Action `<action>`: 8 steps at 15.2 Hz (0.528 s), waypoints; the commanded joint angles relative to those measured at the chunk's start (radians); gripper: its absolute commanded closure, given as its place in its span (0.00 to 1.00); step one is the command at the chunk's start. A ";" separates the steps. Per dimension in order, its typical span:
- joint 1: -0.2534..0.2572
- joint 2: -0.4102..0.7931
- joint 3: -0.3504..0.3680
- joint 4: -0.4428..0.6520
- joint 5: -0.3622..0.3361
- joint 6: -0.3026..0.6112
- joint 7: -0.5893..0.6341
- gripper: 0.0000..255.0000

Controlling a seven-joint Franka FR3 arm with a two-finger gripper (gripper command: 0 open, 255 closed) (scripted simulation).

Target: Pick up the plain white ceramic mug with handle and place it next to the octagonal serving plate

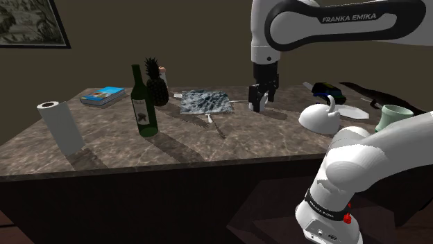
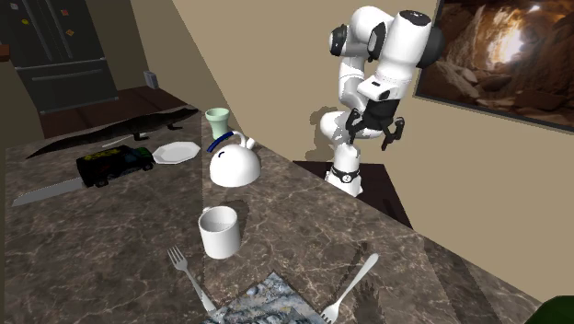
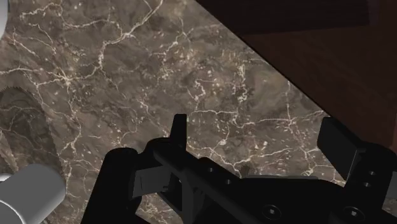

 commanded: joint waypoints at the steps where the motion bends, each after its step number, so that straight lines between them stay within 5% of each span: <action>1: 0.000 0.000 0.000 0.000 0.000 0.000 0.000 0.00; 8: -0.057 0.124 -0.143 0.014 -0.080 0.155 -0.139 0.00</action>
